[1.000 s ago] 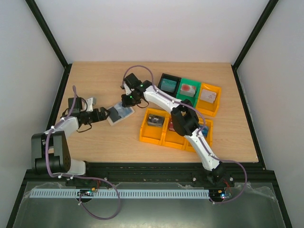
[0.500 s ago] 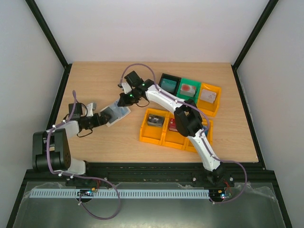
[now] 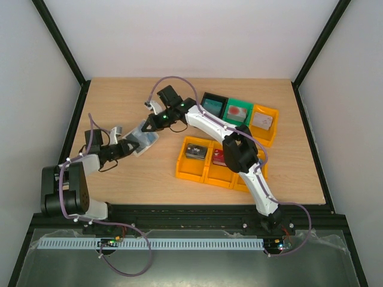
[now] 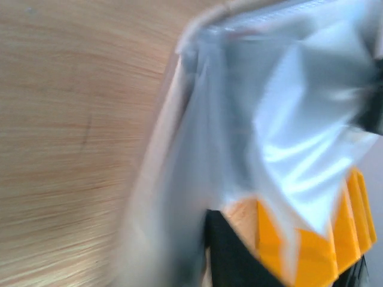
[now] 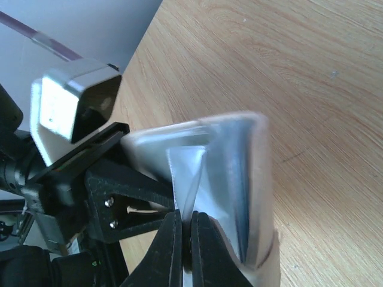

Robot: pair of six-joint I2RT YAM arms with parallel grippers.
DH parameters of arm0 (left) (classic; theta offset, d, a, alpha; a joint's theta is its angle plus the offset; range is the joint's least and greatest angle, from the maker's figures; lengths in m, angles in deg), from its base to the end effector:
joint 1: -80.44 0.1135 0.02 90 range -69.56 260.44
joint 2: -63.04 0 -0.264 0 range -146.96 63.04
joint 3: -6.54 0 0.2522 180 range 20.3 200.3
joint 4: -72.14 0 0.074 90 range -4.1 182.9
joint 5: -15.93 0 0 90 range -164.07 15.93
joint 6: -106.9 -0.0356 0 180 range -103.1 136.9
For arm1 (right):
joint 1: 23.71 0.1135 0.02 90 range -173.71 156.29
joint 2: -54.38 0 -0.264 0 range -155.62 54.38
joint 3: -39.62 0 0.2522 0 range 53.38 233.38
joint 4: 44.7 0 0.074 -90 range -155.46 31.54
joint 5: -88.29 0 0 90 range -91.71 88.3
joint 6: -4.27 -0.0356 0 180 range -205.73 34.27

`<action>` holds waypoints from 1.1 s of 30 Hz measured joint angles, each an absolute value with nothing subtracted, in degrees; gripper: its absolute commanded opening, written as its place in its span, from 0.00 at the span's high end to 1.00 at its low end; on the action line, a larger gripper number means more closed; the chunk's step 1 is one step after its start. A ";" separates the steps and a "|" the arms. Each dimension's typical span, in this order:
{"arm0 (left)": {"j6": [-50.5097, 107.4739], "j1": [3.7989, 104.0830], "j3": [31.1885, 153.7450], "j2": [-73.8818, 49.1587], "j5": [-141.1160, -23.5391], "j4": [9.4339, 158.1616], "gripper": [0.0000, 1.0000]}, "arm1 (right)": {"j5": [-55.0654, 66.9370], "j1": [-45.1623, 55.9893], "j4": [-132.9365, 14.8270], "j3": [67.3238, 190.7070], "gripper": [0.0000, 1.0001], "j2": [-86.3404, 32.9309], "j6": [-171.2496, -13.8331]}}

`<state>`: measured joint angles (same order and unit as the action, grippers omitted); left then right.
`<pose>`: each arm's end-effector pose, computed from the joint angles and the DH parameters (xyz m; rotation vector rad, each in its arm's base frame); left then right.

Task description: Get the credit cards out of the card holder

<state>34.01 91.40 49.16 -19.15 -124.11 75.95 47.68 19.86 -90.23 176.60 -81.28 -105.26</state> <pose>0.2496 0.0205 0.1479 -0.1028 2.2100 -1.0610 0.3658 0.3853 0.2361 -0.9853 2.3201 1.5164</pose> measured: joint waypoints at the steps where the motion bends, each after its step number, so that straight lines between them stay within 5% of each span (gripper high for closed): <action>1: 34.29 91.40 49.16 -19.10 -125.20 75.42 0.98 | 47.88 19.86 -90.21 176.60 0.98 -81.28 -105.26; 5: 34.99 91.53 49.16 -17.51 -127.41 75.05 0.98 | 47.88 19.33 -90.01 176.14 0.97 -81.28 -105.50; 8: 33.94 91.75 49.47 -15.32 -125.24 78.28 0.98 | 46.68 18.50 -89.20 174.68 0.73 -80.36 -106.74; 13: 22.18 86.86 62.36 -13.12 -104.00 96.97 0.98 | 38.57 14.96 -90.32 173.02 0.55 -77.48 -107.33; 22: -2.80 71.62 77.25 -12.50 -63.94 110.35 0.98 | 32.16 12.93 -92.52 170.59 0.56 -67.23 -102.11; 33: -0.27 71.71 96.98 -12.11 -90.58 128.25 0.98 | 58.98 16.56 -61.81 146.74 0.66 -45.43 -110.50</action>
